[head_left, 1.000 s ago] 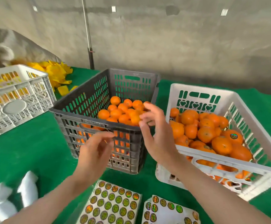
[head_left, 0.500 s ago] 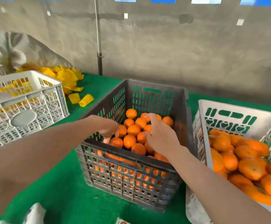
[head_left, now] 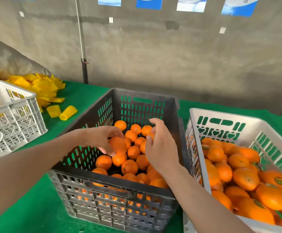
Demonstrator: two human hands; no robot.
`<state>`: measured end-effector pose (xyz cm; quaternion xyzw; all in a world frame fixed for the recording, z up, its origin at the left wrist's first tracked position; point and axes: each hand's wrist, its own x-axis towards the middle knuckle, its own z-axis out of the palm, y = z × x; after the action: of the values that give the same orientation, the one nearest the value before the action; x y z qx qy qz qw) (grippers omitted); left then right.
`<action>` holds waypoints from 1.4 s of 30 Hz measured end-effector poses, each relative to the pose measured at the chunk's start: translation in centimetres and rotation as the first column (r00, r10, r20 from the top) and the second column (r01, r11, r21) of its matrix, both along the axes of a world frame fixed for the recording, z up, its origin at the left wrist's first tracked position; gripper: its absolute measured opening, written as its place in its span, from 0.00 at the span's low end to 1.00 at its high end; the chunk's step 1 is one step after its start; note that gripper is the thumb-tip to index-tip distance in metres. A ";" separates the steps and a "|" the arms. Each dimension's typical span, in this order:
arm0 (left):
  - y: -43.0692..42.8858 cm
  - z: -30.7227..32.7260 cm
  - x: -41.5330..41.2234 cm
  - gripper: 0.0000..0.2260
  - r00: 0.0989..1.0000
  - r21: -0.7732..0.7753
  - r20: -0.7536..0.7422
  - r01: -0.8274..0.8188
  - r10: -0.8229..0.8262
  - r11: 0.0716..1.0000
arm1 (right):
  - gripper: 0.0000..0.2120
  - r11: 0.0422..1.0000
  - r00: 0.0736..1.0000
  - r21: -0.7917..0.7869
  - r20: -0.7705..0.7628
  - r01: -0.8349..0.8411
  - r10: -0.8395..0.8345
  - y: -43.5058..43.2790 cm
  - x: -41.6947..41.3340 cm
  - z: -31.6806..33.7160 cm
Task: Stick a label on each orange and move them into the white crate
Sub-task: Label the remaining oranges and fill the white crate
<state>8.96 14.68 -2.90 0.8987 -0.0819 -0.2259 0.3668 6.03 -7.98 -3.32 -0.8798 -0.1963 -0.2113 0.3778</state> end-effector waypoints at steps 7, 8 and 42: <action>-3.6 3.5 -6.2 0.29 0.979 -0.659 0.085 -0.084 0.185 0.747 | 0.03 0.914 0.999 0.405 -0.040 -0.013 0.032 -1.5 -1.7 1.9; -4.1 3.7 -7.0 0.30 0.977 -0.705 0.056 -0.108 0.207 0.700 | 0.04 0.895 0.992 0.445 -0.094 -0.030 0.080 -1.9 -2.2 2.5; -24.6 4.3 -17.5 0.27 0.872 -0.874 -0.482 -0.485 0.078 0.016 | 0.04 0.977 0.977 0.008 0.005 -0.211 0.211 -16.7 -14.0 7.1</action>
<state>-8.52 -9.92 1.44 0.3620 0.0284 -0.1641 0.9172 -7.92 -24.69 3.78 -0.8520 -0.2884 -0.1724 0.4014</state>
